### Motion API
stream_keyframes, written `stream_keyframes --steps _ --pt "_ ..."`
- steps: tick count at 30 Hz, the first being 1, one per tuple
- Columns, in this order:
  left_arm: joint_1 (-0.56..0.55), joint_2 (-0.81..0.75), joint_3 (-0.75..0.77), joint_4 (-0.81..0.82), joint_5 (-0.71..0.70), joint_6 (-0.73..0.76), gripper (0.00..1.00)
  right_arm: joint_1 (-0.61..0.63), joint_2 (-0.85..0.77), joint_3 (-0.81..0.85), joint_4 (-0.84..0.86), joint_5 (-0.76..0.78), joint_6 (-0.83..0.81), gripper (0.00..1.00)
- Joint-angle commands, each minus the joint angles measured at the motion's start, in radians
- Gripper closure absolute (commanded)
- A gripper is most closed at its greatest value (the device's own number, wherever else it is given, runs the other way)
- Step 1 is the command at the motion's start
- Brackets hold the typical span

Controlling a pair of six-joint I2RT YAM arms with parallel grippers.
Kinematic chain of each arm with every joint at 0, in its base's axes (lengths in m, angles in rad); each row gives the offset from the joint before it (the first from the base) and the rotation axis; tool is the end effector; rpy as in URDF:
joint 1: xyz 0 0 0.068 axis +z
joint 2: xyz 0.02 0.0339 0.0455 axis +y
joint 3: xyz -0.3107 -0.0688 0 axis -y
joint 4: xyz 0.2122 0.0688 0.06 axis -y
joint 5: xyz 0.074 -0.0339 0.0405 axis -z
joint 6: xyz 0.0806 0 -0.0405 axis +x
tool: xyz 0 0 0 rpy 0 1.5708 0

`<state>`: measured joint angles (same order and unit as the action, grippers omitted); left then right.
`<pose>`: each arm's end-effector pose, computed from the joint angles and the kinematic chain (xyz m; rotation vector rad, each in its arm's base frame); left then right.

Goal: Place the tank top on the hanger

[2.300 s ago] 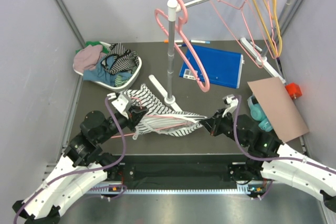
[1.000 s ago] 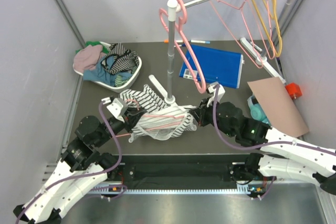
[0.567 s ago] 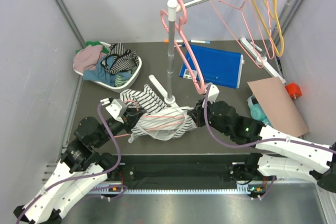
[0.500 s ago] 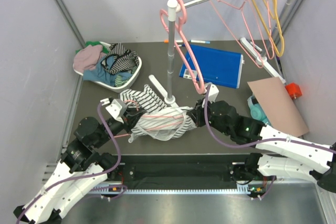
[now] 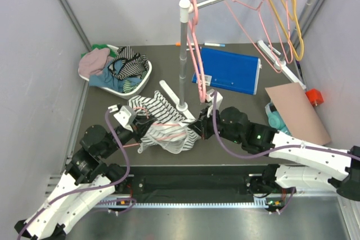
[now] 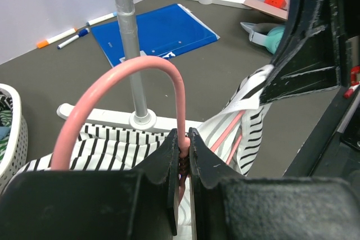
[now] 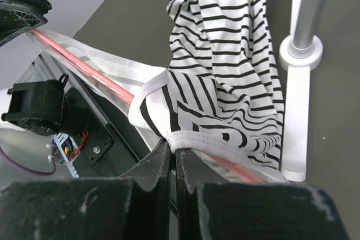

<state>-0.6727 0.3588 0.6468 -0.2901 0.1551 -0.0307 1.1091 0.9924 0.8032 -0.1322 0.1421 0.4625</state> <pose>0.0463 -0.0528 0.3401 0.6258 1.4868 -0.6702 0.1063 0.1881 0.3441 -0.5375 1.9268 0.9185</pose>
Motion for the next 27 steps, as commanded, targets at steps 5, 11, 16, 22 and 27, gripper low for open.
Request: stream_keyframes --steps 5,11,16,22,27 --pt "0.001 0.023 0.007 0.077 0.073 0.002 1.00 0.061 0.117 0.145 0.103 -0.070 -0.038 1.00" --pt "0.001 0.028 0.017 0.066 0.081 -0.018 1.00 0.135 0.132 0.162 0.098 -0.078 -0.039 0.96" --pt "0.001 0.002 0.013 0.078 0.086 -0.017 1.00 0.156 0.066 0.137 -0.006 -0.090 -0.035 0.50" --pt "0.001 0.012 0.025 0.071 0.161 -0.003 1.00 0.181 -0.087 0.114 -0.154 -0.079 -0.053 0.26" --pt "0.001 0.009 0.031 0.069 0.228 0.011 1.00 0.182 -0.185 0.105 -0.236 -0.001 -0.116 0.24"
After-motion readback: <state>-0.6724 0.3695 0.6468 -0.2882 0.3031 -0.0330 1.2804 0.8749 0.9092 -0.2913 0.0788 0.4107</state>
